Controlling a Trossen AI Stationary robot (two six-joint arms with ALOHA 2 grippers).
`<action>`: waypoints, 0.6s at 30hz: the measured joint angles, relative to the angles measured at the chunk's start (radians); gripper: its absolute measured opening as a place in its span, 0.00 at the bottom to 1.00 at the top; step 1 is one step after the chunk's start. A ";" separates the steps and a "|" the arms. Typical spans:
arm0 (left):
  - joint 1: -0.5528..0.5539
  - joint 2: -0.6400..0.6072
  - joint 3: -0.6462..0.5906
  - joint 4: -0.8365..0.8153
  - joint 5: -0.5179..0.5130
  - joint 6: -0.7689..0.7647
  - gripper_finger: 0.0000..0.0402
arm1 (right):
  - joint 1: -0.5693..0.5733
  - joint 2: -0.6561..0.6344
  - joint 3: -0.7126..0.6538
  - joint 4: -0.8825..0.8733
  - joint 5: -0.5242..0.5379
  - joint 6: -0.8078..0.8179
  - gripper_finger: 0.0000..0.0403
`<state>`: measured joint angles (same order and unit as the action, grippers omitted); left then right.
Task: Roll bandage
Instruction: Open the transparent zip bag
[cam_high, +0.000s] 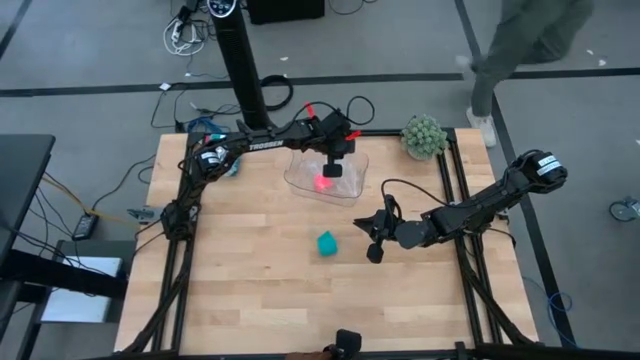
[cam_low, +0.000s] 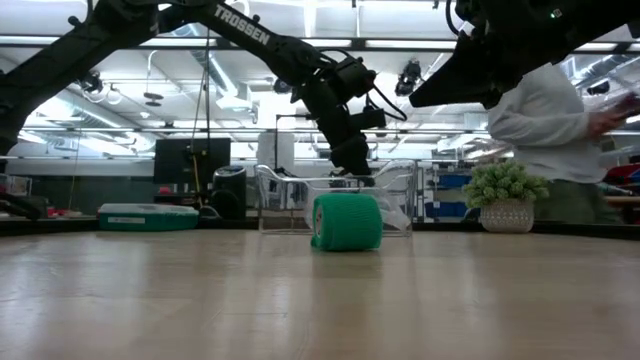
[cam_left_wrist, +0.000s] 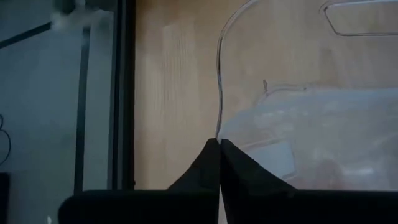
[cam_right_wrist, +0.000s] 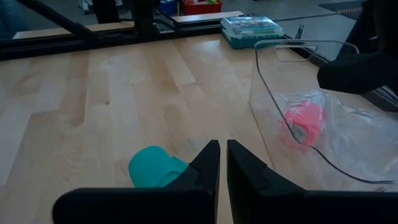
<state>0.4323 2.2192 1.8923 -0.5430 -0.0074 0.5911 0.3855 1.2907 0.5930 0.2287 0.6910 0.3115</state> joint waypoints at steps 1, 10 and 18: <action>-0.002 0.000 0.000 0.000 0.000 0.000 0.02 | 0.000 0.000 0.000 0.000 0.000 0.000 0.06; -0.036 -0.001 0.040 -0.009 0.002 0.013 0.02 | 0.000 0.000 0.000 0.001 0.000 0.006 0.06; -0.055 -0.001 0.093 -0.146 -0.040 0.035 0.01 | 0.001 0.000 0.000 0.000 0.004 0.010 0.06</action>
<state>0.3773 2.2185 1.9855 -0.6888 -0.0470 0.6266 0.3866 1.2907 0.5930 0.2287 0.6946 0.3219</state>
